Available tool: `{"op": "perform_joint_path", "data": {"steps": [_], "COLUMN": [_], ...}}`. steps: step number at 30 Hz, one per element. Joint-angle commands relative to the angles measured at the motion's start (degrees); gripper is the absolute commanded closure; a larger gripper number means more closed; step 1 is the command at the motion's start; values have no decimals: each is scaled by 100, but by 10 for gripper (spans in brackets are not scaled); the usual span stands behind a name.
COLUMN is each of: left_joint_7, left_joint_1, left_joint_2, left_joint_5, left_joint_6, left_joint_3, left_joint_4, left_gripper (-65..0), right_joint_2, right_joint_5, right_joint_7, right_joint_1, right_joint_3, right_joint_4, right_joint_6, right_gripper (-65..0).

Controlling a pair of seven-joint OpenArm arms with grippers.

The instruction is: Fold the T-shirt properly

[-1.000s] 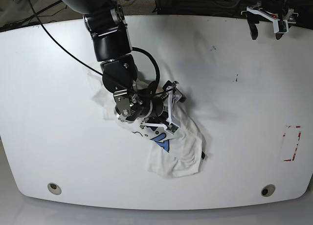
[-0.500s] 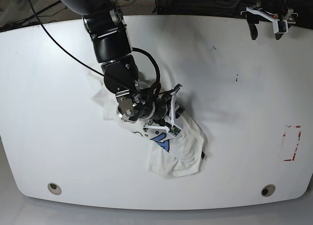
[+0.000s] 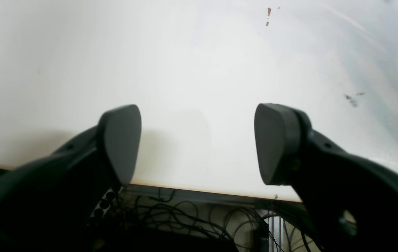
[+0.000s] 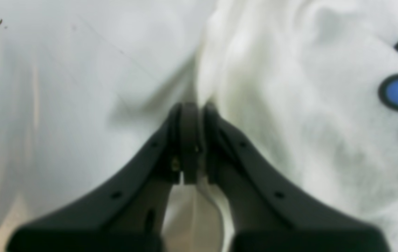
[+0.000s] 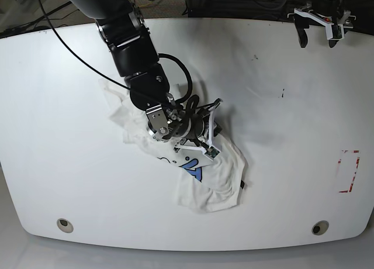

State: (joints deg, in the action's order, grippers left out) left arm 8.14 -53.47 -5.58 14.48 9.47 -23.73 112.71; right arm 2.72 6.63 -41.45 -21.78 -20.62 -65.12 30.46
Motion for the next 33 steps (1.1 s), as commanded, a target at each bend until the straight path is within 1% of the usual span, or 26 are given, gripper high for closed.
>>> {"op": "perform_joint_path", "data": {"steps": [1, 5, 10, 15, 19, 21, 23, 25, 28, 30, 33], "left_joint_7": [-124, -124, -124, -115, -115, -115, -89, 96, 650, 1010, 1388], "left_joint_1": [-72, -72, 24, 165, 288, 437, 596, 789, 1255, 1633, 2187], "left_joint_2": [-26, -26, -26, -26, -53, -53, -53, -53, -44, -35, -35], "left_joint_5": [25, 25, 25, 25, 25, 25, 16, -81, -389, -644, -872], "left_joint_6": [-11, -11, -11, -11, -11, -11, -11, -11, -11, -11, -11], "left_joint_3": [-23, -23, -23, -32, 206, 293, 364, 522, 874, 1199, 1665], "left_joint_4": [83, 83, 83, 92, 110, 118, 110, 118, 127, 101, 83], "left_gripper": [-467, -467, -467, -465, -465, -468, -471, -472, -472, -472, -472], "right_joint_2": [5, -109, -259, -329, -505, -514, -646, -716, -892, -1041, -1173], "right_joint_5": [97, 97, 97, 97, 97, 97, 97, 106, 106, 132, 132], "right_joint_7": [229, 255, 194, 123, 123, 123, 123, 123, 123, 123, 123], "right_joint_1": [-174, -174, -138, -182, -490, -701, -1000, -1264, -1703, -2002, -2319], "right_joint_3": [18, 18, 27, 27, 27, 18, 18, 18, 18, 18, 27], "right_joint_4": [-94, -297, -1017, -1580, -2081, -2231, -2415, -2556, -2758, -2925, -3118], "right_joint_6": [18, 9, 0, 0, 9, 36, 44, 53, 62, 62, 62], "right_gripper": [-8, 0, 0, 0, 0, 0, 0, 0, 0, 0, 0]}}
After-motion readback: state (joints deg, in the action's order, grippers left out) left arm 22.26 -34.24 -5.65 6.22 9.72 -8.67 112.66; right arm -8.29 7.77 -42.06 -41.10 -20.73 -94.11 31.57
